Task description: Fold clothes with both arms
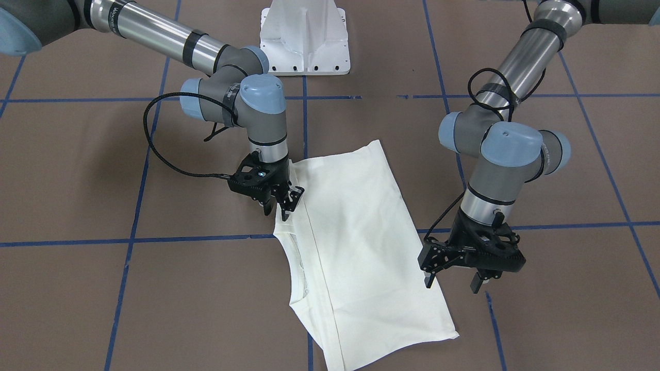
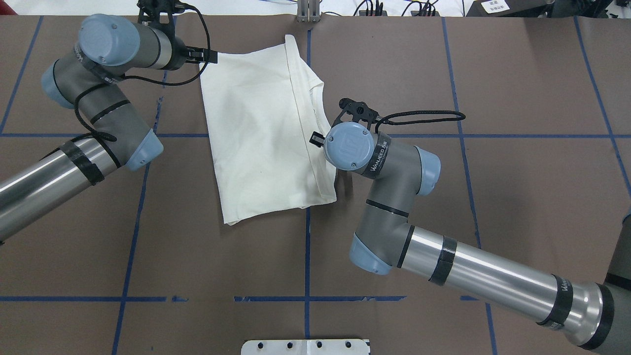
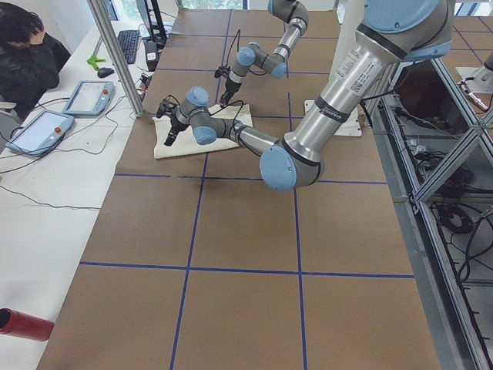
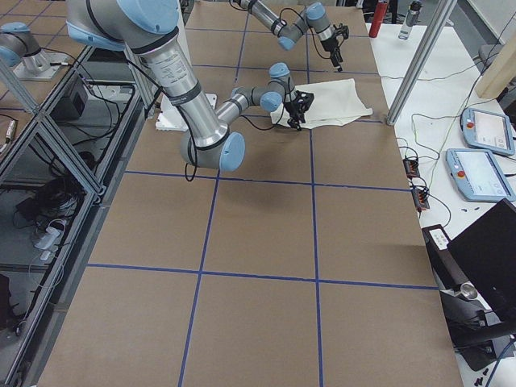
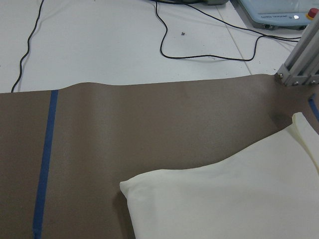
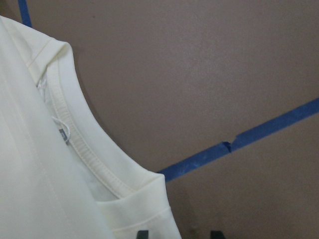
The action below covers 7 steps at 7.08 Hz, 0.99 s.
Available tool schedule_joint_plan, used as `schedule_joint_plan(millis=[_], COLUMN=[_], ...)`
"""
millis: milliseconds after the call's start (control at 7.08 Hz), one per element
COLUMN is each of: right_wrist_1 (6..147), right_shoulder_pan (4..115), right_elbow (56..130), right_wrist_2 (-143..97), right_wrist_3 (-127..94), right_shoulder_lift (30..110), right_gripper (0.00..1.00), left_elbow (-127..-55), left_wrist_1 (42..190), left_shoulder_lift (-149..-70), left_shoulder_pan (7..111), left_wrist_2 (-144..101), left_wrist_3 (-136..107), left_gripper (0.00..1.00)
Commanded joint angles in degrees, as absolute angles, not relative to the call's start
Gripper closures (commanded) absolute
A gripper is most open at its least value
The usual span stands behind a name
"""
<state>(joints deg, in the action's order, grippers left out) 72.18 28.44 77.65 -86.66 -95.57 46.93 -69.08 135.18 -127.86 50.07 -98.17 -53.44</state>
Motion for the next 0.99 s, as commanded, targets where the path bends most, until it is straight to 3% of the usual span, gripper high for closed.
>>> schedule_joint_plan(millis=[0, 141, 848], right_wrist_1=[72.2, 72.2, 72.7], right_shoulder_pan=[27.9, 27.9, 27.9], right_elbow=[77.6, 77.6, 81.3], right_wrist_2=[-86.5, -86.5, -87.1], right_wrist_3=[-96.0, -96.2, -96.2], right_shoulder_lift=[46.9, 46.8, 48.0], right_gripper=[0.81, 1.0, 1.0], left_elbow=[-70.5, -70.6, -73.6], left_wrist_1=[135.2, 135.2, 135.1], left_shoulder_lift=[-126.6, -126.5, -124.5], left_shoulder_pan=[49.9, 49.9, 49.4], left_wrist_2=[-98.1, -98.1, -98.2], left_wrist_3=[-53.4, -53.5, -54.1], left_gripper=[0.0, 0.0, 0.0])
